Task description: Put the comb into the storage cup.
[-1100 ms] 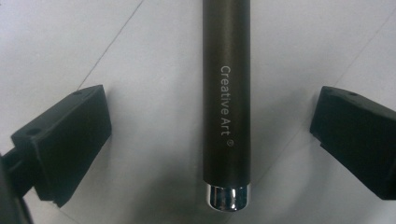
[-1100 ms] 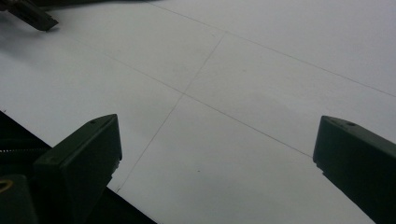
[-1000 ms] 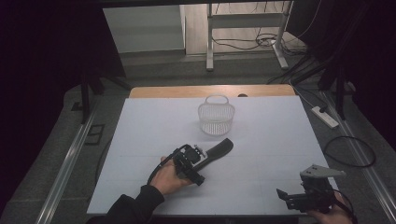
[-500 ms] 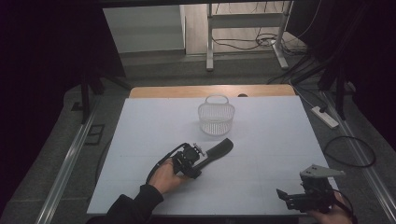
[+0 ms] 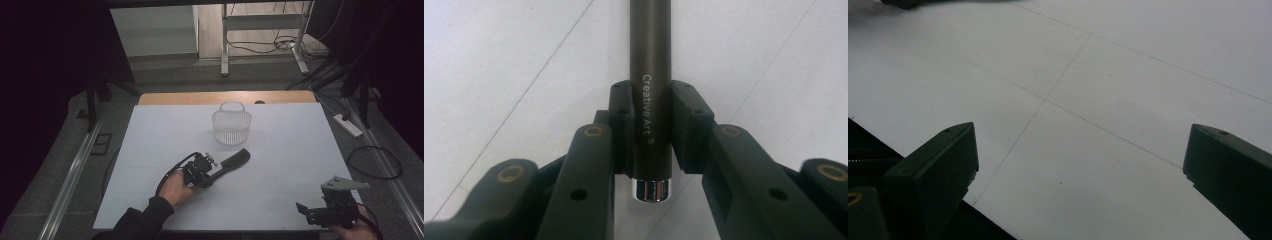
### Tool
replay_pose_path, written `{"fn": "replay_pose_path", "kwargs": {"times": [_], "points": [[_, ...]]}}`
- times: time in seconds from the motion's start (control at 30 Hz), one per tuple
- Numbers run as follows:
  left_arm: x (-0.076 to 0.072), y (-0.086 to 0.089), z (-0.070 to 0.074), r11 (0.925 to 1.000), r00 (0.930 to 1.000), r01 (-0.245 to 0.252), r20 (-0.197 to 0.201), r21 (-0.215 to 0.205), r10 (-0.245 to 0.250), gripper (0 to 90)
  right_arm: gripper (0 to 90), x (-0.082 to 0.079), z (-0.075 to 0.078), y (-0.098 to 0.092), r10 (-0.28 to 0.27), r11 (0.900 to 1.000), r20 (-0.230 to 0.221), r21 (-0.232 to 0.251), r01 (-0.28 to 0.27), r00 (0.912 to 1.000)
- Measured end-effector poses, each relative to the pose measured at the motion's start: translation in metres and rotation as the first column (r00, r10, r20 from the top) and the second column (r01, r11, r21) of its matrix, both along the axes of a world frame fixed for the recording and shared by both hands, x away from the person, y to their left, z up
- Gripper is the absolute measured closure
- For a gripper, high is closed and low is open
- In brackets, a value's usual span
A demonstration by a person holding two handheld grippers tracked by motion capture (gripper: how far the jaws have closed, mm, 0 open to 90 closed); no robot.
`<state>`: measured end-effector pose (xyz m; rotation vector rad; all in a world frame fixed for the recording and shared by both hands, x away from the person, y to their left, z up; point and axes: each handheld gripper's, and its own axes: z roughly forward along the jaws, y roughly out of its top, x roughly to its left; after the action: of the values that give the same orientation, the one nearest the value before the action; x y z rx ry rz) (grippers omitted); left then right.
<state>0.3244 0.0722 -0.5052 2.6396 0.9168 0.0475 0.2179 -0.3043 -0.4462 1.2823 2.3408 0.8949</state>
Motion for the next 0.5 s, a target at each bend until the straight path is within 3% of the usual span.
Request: {"fn": "replay_pose_path", "kwargs": {"times": [0.5], "points": [[-0.003, 0.004, 0.014, 0.9935, 0.9997, 0.023, 0.014, -0.112, -0.022, 72.9, 1.6, 0.0, 0.0, 0.001, 0.0, 1.0, 0.006, -0.005, 0.0, 1.0]]}}
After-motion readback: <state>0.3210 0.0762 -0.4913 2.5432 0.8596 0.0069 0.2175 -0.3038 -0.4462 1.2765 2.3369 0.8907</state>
